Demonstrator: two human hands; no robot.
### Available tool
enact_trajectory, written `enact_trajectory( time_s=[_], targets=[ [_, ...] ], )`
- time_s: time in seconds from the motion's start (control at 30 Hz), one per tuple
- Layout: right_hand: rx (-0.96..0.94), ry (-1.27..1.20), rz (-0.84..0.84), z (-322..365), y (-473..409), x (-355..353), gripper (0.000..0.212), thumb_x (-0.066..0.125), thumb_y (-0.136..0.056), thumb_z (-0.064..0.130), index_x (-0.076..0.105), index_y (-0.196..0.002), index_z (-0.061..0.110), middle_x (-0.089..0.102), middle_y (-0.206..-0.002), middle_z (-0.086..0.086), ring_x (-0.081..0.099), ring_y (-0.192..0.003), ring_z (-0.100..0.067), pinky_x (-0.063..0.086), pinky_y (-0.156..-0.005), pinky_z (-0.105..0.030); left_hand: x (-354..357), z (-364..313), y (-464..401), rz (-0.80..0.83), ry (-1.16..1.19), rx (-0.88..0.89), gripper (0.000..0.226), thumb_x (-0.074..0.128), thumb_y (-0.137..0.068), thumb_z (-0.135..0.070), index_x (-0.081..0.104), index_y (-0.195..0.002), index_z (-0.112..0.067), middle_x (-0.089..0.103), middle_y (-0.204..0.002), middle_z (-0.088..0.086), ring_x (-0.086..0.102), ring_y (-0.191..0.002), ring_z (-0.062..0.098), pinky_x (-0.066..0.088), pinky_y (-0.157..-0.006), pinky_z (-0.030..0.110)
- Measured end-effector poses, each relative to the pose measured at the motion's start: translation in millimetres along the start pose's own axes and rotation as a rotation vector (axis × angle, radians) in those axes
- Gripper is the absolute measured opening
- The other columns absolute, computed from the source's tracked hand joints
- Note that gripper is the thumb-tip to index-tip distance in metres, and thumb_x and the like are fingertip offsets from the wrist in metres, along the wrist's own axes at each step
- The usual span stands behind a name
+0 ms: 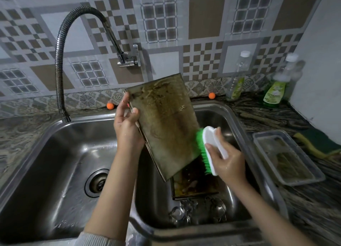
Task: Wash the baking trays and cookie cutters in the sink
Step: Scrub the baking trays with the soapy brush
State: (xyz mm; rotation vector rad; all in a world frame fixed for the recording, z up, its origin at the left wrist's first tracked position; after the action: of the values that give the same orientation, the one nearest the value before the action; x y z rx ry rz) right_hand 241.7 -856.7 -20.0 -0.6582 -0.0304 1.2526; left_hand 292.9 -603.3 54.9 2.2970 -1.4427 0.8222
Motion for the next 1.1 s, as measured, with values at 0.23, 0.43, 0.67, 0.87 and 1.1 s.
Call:
enact_trajectory(
  time_s=[0.23,0.43,0.67,0.87,1.1],
  targets=[
    [-0.160,-0.079,0.191,68.7,16.5,33.5,0.058,0.073,-0.082,0.024,0.050,-0.136,0.017,0.059,-0.116,0.019,0.064,-0.092,0.002,0.046,-0.076,-0.003,11.8,17.7,12.5,0.063,-0.097,-0.010,0.049,0.058,-0.073,0.001,0.070,-0.109,-0.030,0.063,-0.119,0.009,0.053,-0.101,0.020,0.041,-0.101,0.047],
    [-0.024,0.098,-0.152,55.1,-91.2,13.7,0.054,0.069,-0.086,0.027,0.050,-0.135,0.013,0.071,-0.095,-0.013,0.065,-0.077,-0.014,0.053,-0.065,-0.027,3.4,31.6,31.3,0.182,-0.153,-0.077,0.047,0.058,-0.078,0.000,0.068,-0.114,-0.029,0.048,-0.142,0.017,0.042,-0.134,0.033,0.027,-0.113,0.058],
    [-0.206,0.100,0.156,101.5,-71.3,47.3,0.055,0.065,-0.088,0.037,0.045,-0.138,0.024,0.065,-0.083,0.006,0.060,-0.055,-0.010,0.051,-0.048,-0.019,3.8,41.7,36.5,0.187,-0.222,-0.083,0.044,0.055,-0.085,0.009,0.056,-0.125,-0.006,0.056,-0.131,0.022,0.050,-0.124,0.036,0.033,-0.110,0.056],
    [-0.051,0.063,0.038,89.6,-89.9,41.7,0.057,0.065,-0.089,0.033,0.046,-0.139,0.016,0.067,-0.115,-0.003,0.066,-0.091,-0.014,0.046,-0.068,-0.009,14.7,33.4,42.1,0.247,-0.325,0.003,0.047,0.045,-0.088,0.018,0.056,-0.122,-0.013,0.061,-0.126,-0.001,0.053,-0.124,0.011,0.044,-0.101,0.025],
    [-0.117,0.057,0.051,103.0,-96.1,46.9,0.059,0.064,-0.089,0.035,0.045,-0.140,0.014,0.068,-0.113,-0.006,0.067,-0.084,-0.014,0.052,-0.066,-0.013,18.4,41.1,49.5,0.284,-0.271,-0.016,0.049,0.053,-0.084,0.006,0.053,-0.129,-0.014,0.056,-0.135,0.013,0.054,-0.123,0.023,0.046,-0.101,0.036]
  ],
)
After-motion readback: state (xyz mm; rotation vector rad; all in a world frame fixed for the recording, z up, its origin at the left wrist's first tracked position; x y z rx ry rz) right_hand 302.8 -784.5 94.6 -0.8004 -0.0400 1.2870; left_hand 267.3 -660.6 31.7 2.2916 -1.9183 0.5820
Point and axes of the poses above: each hand's wrist, its own y-axis away from the middle knuckle, its own x-axis out of the palm, z = x × y, the point moved 3 cm from there along -y, towards the middle knuckle
